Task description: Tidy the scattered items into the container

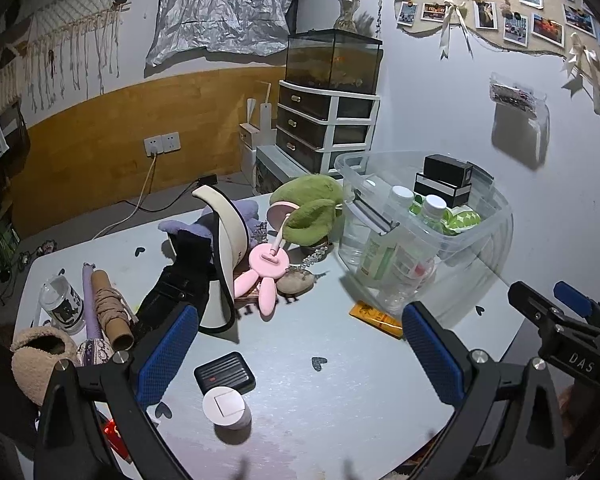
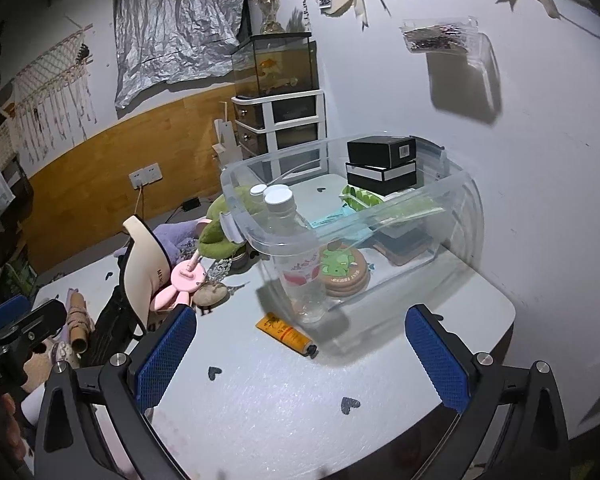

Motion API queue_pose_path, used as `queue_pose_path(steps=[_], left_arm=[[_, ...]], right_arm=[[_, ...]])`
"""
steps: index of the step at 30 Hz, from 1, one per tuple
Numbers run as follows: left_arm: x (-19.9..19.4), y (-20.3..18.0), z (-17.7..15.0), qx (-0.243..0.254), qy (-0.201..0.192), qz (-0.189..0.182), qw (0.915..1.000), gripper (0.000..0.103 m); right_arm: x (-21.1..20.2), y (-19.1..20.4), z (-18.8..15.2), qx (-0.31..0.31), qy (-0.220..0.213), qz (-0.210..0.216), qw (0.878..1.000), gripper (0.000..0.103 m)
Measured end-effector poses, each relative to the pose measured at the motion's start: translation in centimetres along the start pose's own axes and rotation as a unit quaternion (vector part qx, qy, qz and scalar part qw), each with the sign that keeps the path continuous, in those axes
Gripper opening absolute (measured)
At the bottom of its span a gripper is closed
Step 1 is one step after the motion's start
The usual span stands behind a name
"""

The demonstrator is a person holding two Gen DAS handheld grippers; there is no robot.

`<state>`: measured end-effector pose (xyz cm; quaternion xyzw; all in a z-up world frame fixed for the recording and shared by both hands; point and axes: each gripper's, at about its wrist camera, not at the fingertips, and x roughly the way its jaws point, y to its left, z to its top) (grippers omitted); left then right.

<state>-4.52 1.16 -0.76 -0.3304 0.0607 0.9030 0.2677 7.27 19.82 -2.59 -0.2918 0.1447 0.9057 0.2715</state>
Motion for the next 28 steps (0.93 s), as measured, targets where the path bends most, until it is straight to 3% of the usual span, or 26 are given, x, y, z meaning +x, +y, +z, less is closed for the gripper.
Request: queue_pose_path(steps=[28], left_arm=[[-0.1,1.0,0.0,-0.007,-0.006,0.01,0.9999,0.102]], right_arm=[[-0.1,0.4,0.3,-0.005,-0.004,-0.005,1.0,0.103]])
